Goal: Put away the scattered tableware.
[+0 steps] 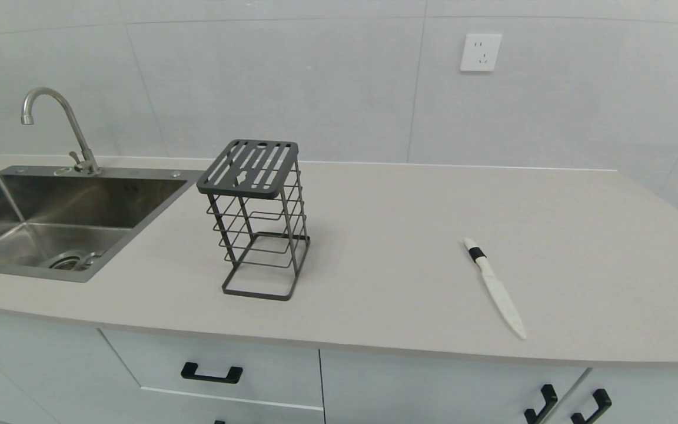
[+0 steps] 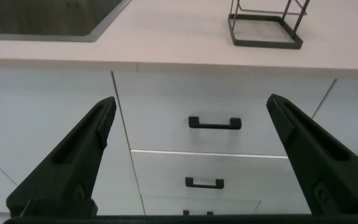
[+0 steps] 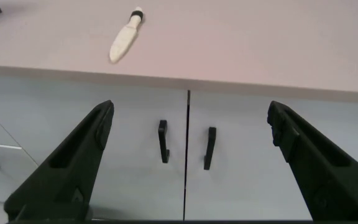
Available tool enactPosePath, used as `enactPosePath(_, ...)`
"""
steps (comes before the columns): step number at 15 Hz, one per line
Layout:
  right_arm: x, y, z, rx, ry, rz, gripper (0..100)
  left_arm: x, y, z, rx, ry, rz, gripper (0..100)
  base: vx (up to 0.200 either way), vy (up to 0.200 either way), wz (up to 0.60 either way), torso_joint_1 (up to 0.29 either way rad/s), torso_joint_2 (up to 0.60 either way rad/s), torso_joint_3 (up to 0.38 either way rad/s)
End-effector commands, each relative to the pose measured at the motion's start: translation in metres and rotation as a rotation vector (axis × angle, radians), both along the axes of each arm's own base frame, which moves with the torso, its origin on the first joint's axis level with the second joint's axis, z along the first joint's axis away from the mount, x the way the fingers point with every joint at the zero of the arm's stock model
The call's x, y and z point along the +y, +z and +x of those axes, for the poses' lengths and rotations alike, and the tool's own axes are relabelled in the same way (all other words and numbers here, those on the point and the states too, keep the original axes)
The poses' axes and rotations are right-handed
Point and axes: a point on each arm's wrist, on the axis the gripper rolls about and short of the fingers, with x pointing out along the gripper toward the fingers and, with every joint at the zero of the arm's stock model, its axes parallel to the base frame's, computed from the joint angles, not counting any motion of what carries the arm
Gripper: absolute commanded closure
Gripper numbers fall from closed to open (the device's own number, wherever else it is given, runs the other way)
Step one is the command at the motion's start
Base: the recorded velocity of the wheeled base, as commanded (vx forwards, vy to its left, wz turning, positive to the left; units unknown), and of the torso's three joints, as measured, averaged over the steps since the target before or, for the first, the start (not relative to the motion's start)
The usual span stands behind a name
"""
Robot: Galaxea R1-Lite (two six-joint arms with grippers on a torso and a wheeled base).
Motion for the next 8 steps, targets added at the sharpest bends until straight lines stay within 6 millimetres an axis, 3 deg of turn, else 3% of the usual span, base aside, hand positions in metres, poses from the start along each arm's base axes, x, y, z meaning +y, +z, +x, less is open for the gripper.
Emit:
enactPosePath(1, 0.0, -0.0001, 0.0001, 0.002, 0.001, 0.0, 0, 0.0, 0.0, 0.0001, 0.001, 0.0, -0.001, 0, 0.0, 0.0, 0.0, 0.261, -0.52, -0.266)
enactPosePath(8, 0.0, -0.0001, 0.0001, 0.002, 0.001, 0.0, 0, 0.0, 0.0, 0.0001, 0.001, 0.0, -0.001, 0, 0.0, 0.0, 0.0, 0.272, -0.56, -0.278)
